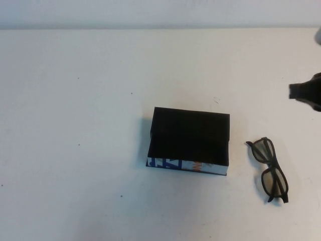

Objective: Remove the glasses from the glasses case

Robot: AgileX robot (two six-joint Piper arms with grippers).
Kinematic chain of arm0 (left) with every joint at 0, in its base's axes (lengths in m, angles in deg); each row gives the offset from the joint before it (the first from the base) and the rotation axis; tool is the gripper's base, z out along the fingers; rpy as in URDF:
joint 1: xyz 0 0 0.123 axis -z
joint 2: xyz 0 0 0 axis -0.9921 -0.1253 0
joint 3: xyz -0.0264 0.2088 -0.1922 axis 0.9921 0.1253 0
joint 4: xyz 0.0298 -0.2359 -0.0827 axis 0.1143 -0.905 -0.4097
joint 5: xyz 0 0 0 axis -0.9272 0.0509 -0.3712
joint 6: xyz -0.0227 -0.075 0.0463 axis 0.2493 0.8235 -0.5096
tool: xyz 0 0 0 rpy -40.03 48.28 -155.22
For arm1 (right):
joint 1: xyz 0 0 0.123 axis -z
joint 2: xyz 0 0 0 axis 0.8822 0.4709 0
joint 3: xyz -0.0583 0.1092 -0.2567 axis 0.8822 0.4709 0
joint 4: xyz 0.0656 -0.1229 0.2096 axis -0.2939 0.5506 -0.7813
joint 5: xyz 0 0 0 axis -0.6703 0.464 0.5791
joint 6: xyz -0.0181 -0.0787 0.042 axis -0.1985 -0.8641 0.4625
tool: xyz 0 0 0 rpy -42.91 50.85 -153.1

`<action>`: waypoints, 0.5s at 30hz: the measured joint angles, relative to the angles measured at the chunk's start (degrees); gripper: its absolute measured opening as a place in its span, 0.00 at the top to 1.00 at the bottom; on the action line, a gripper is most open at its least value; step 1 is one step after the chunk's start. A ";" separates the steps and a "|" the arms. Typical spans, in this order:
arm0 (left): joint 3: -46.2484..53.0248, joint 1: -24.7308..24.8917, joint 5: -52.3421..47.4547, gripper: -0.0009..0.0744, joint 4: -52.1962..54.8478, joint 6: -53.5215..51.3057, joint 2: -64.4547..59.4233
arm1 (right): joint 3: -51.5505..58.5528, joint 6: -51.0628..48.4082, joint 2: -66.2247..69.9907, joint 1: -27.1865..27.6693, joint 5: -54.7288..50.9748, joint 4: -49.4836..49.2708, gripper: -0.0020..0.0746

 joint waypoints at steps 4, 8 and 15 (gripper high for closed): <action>0.00 0.00 0.00 0.99 0.00 0.00 0.00 | 7.81 0.00 -12.18 0.00 5.78 -0.15 0.99; 0.00 0.00 0.00 0.99 0.00 0.00 0.00 | 17.99 0.00 -25.84 0.00 12.47 -1.35 0.99; 0.00 0.00 0.00 0.99 0.00 0.00 0.00 | 30.21 0.10 -43.19 0.00 21.35 2.79 0.99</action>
